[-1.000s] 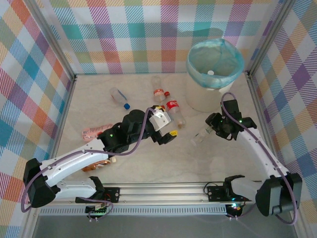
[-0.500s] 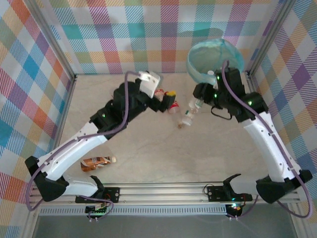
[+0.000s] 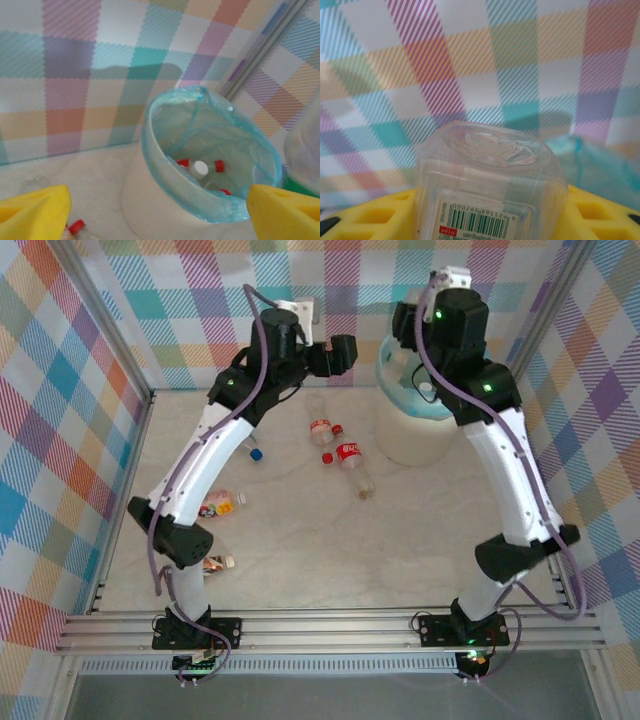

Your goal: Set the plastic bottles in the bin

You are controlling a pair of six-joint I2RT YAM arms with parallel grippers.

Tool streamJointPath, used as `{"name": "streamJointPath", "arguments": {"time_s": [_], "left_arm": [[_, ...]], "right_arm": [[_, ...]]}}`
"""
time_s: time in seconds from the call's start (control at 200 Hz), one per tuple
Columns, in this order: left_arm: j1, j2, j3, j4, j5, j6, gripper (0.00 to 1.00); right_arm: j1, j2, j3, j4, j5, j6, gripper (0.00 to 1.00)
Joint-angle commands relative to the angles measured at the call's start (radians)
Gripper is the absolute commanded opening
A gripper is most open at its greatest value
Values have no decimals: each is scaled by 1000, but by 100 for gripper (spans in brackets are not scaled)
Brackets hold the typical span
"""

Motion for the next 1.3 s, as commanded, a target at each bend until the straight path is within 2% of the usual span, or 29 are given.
{"name": "streamJointPath", "arguments": {"time_s": [0.0,0.125,0.185,0.245,0.405,0.605,0.67,0.805,1.295], "left_arm": [[-2,27,44,-79,84,-65,90],[-3,41,44,-96,94,-70,90],[-2,44,41,-107,94,-65,90],[-1,43,33,-113,99,-56,90],[-1,19,-21,-108,96,-43,90],[0,-27,-111,-73,84,-26,90],[2,-40,-136,-60,81,-26,90],[7,-43,-153,-52,89,-31,90],[34,-85,-239,-14,100,-59,90]], "right_arm": [[1,150,141,199,238,-319,37],[-8,390,455,162,367,-514,39],[-8,448,504,194,407,-588,39],[-11,461,482,204,421,-591,39],[-32,441,335,200,418,-462,39],[-49,497,336,104,427,-365,44],[-38,513,331,150,460,-425,44],[-37,517,338,143,466,-399,46],[-2,485,225,-45,466,-154,53]]}}
